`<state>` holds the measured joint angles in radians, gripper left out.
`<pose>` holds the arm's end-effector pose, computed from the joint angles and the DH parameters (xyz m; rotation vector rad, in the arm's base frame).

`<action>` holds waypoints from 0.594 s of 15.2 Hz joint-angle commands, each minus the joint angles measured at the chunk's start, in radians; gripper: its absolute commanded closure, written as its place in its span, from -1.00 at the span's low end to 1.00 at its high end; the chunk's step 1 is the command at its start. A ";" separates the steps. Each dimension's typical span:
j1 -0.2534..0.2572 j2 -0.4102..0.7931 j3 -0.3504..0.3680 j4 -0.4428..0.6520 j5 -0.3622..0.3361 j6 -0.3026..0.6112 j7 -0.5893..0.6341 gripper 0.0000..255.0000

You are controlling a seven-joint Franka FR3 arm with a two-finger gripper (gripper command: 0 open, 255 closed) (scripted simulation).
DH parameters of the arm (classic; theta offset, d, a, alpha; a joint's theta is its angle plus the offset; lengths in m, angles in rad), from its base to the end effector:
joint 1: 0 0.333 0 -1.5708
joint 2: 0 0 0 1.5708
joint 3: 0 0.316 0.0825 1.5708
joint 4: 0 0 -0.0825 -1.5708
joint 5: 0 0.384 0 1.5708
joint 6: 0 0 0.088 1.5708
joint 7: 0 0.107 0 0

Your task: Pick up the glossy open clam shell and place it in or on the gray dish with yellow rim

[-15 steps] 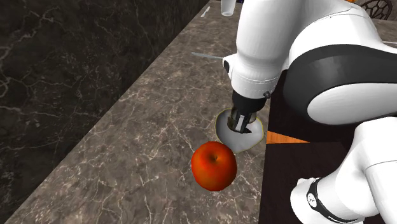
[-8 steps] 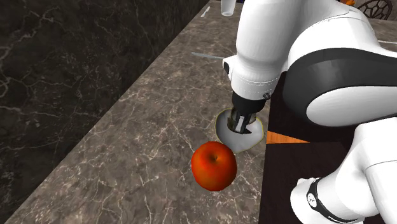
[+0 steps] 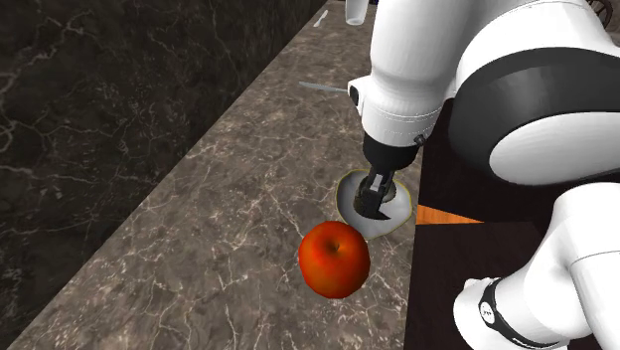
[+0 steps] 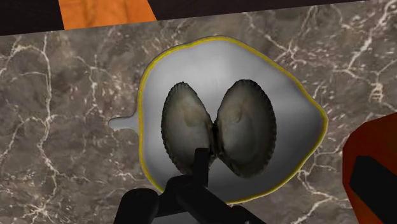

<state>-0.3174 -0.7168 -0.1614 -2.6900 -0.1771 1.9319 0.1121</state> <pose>0.2841 -0.1593 0.4374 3.0005 -0.7386 -0.0818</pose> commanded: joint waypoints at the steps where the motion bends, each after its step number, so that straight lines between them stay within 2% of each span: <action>1: 0.003 -0.012 0.008 0.050 0.008 -0.063 -0.002 -1.00; 2: 0.005 -0.015 0.011 0.074 0.012 -0.091 -0.003 -1.00; 9: 0.005 -0.015 0.011 0.074 0.012 -0.091 -0.003 -1.00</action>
<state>-0.3121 -0.7315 -0.1502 -2.6161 -0.1653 1.8413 0.1090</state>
